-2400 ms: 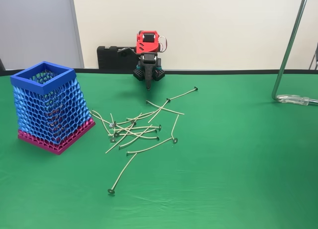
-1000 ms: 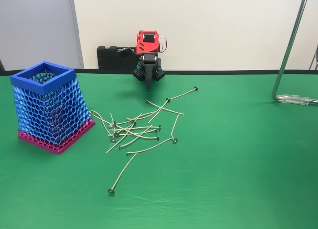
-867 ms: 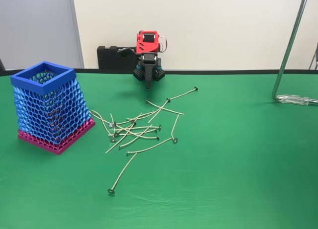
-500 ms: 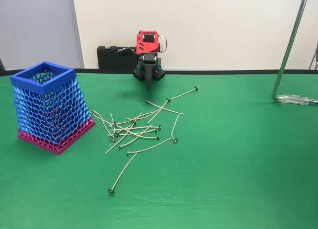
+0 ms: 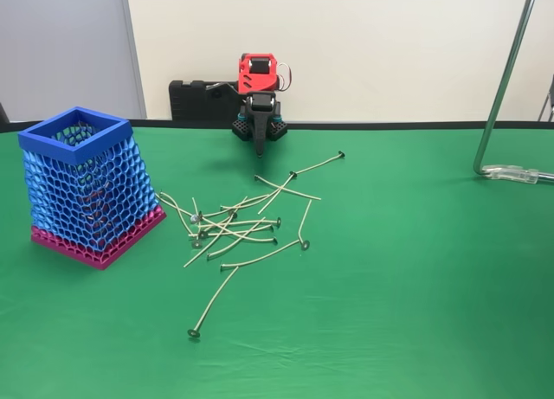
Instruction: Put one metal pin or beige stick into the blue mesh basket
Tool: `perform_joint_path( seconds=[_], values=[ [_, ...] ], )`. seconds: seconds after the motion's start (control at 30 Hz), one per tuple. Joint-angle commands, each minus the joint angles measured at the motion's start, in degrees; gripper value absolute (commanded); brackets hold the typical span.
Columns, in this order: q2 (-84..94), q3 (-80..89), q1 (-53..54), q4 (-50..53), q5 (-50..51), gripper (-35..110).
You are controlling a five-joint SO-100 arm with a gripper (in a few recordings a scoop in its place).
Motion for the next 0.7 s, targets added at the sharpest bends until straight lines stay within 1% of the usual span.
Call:
perform_joint_path(
  seconds=[0.0,0.43,0.67],
  values=[
    [0.44,0.26,-0.7,-0.18,-1.14,1],
    [0.18,0.0,-0.79,0.09,-1.41,0],
    [-3.6,-4.04,-0.97,1.49,-2.81,0]
  ],
)
